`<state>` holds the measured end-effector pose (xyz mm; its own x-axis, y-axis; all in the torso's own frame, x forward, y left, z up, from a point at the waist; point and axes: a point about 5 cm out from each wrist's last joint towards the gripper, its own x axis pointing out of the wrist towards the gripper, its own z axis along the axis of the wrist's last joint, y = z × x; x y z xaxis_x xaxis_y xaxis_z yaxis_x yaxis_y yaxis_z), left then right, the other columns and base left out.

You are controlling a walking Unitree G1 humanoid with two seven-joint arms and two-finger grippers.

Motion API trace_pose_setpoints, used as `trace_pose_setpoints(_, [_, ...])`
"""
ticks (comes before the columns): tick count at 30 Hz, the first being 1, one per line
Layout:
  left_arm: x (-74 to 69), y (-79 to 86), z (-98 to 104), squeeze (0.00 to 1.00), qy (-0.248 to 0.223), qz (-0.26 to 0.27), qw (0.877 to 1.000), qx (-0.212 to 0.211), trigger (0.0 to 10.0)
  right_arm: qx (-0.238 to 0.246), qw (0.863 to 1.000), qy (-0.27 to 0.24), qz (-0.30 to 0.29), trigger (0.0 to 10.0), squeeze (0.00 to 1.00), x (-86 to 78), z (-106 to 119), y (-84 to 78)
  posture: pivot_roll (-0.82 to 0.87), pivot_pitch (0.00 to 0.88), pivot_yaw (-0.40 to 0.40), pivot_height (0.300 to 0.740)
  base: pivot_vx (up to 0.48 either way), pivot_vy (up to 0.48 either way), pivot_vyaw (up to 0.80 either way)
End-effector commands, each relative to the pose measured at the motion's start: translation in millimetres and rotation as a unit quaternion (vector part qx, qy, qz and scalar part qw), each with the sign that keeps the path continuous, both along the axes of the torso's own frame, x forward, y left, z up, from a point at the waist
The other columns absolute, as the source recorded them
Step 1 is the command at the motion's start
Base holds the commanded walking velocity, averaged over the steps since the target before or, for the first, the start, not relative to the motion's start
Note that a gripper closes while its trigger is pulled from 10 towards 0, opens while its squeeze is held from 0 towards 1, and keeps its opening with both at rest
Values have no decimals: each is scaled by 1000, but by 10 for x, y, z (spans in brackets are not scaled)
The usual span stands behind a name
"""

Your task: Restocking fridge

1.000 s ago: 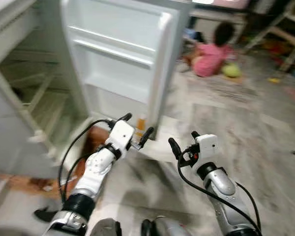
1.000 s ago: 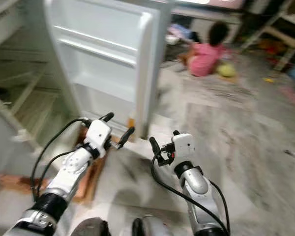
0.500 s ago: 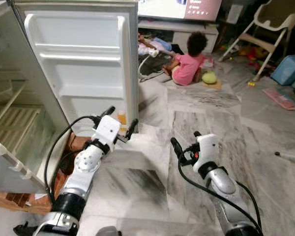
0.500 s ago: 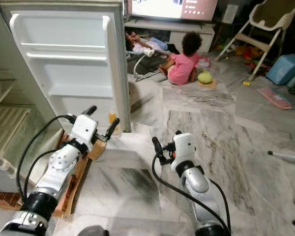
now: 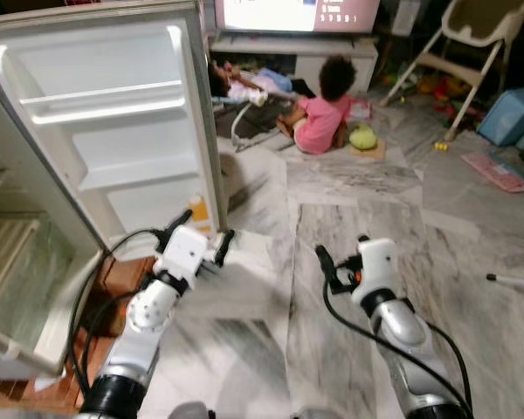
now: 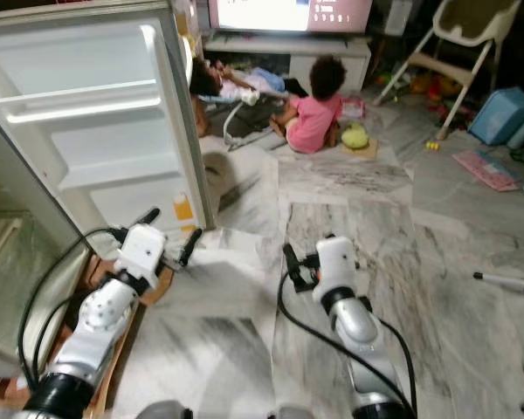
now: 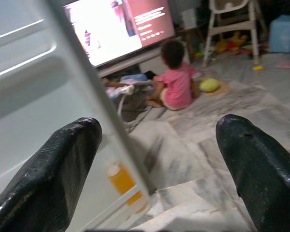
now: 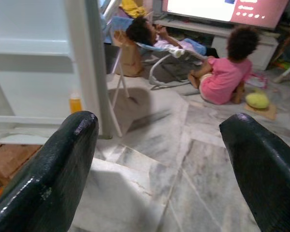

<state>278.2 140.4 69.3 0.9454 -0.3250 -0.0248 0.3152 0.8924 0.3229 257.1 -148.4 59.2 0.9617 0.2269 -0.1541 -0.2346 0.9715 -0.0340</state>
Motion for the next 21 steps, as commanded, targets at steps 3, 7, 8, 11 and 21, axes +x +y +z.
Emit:
trace_pose_setpoints(3, [-25, -31, -52, 0, 11, -2, 1000, 5, 10000, -12, 999, -6, -35, 10000, 0, 44, 30, -8, -27, 7, -14, 740, 464, 0, 0])
trace_pose_setpoints(7, [-17, -93, -42, 0, 11, -12, 1000, -2, 10000, -29, 999, -16, -31, 10000, 0, 57, 41, 0, -31, 0, -14, 740, 458, 0, 0])
trace_pose_setpoints(8, [-12, -110, -38, 0, 11, -15, 1000, -3, 10000, -18, 999, -13, -29, 10000, 0, 52, 43, 6, -30, 0, -18, 740, 458, 0, 0])
trace_pose_setpoints(11, [-7, -125, -32, 0, 7, -18, 1000, -4, 10000, -59, 997, -44, -34, 10000, 0, 65, 107, -15, -30, 0, -20, 740, 455, 0, 0])
trace_pose_setpoints(21, [-39, -103, -151, 0, 30, -5, 999, -19, 10000, 28, 996, -33, -78, 10000, 0, 73, 111, -53, -55, 0, -27, 740, 450, 0, -220])
